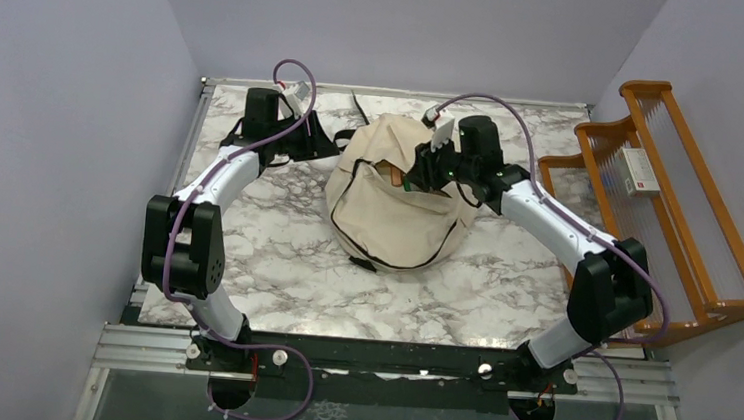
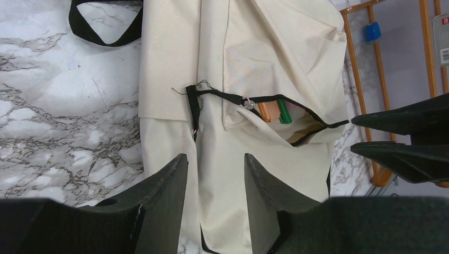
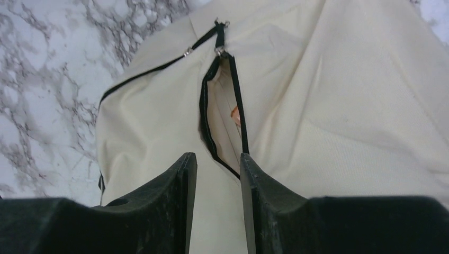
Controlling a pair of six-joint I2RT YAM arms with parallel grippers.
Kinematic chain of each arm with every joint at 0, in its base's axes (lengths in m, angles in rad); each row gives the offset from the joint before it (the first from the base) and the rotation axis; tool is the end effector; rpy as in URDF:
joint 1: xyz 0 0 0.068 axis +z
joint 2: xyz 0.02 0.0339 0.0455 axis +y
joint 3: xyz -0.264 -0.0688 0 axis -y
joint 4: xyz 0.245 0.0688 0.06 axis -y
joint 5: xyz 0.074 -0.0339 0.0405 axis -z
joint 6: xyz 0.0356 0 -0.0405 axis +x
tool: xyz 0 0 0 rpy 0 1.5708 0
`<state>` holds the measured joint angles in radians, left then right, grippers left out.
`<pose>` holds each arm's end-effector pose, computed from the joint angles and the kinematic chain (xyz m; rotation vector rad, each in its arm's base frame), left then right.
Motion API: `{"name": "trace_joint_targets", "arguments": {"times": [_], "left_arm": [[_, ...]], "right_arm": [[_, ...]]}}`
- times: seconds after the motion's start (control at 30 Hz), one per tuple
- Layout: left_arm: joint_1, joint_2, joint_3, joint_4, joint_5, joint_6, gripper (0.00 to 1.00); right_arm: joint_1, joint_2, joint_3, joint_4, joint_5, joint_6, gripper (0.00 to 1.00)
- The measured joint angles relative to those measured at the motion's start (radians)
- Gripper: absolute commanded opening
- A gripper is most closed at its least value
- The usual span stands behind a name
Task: Pack the student bag
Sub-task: Adjust the student bag at the center of the board.
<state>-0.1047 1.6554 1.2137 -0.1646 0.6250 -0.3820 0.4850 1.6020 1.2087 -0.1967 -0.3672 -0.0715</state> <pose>0.3698 -0.0598 0.2674 0.0636 2.2004 -0.9544 0.3184 0.1822 0.2792 -0.8043 2.0310 0.6333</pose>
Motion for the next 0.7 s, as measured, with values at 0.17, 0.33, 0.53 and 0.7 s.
{"name": "trace_joint_targets", "arguments": {"times": [0.17,0.33,0.53,0.7], "left_arm": [[0.000,0.000,-0.003,0.010,0.002,-0.006,0.43],[0.000,0.000,-0.037,0.030,0.003,-0.018,0.43],[0.000,-0.002,-0.109,0.053,0.006,-0.034,0.43],[0.000,-0.006,-0.135,0.060,0.007,-0.041,0.43]], "right_arm": [[0.000,-0.007,0.014,0.092,0.000,0.076,0.28],[0.000,0.081,0.105,0.148,0.014,0.149,0.09],[0.000,0.259,0.239,0.148,0.013,0.188,0.05],[0.007,0.326,0.249,0.118,0.008,0.184,0.05]]}}
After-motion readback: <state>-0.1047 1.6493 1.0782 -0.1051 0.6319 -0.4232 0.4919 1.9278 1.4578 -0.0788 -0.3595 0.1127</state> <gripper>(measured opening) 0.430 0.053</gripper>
